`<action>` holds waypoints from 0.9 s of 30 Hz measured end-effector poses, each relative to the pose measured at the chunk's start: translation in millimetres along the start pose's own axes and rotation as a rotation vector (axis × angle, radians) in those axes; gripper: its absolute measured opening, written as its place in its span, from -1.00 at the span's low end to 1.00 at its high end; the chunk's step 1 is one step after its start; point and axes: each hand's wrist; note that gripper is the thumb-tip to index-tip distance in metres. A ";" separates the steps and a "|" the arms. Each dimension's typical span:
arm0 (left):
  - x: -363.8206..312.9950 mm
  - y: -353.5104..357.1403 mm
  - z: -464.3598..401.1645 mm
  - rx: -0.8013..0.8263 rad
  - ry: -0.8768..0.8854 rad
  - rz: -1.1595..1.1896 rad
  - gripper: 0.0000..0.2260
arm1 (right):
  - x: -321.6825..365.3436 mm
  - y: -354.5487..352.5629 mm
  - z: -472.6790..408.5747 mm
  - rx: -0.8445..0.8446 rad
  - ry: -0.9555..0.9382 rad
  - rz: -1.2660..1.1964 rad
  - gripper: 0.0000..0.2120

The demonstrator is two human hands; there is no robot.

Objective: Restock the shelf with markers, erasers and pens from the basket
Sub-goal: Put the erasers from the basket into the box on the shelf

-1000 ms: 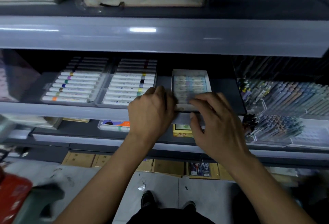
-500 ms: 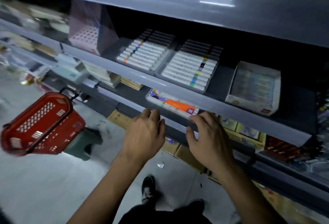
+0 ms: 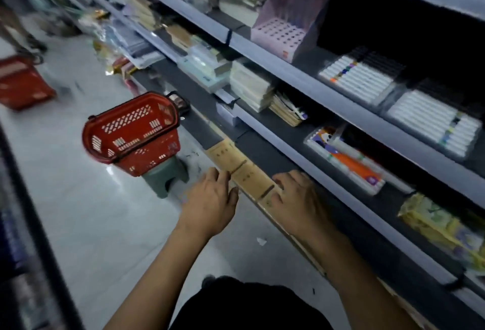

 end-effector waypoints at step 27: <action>304.6 -40.2 -61.5 -0.009 -0.603 -0.236 -0.71 | 262.9 235.4 -207.2 0.362 -0.523 -0.138 -0.67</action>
Point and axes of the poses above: each hand's wrist, its own z-axis away from the middle knuckle, its own y-axis out of the palm, x = y × z, and after that the axes turned 15 degrees about -x, right-handed
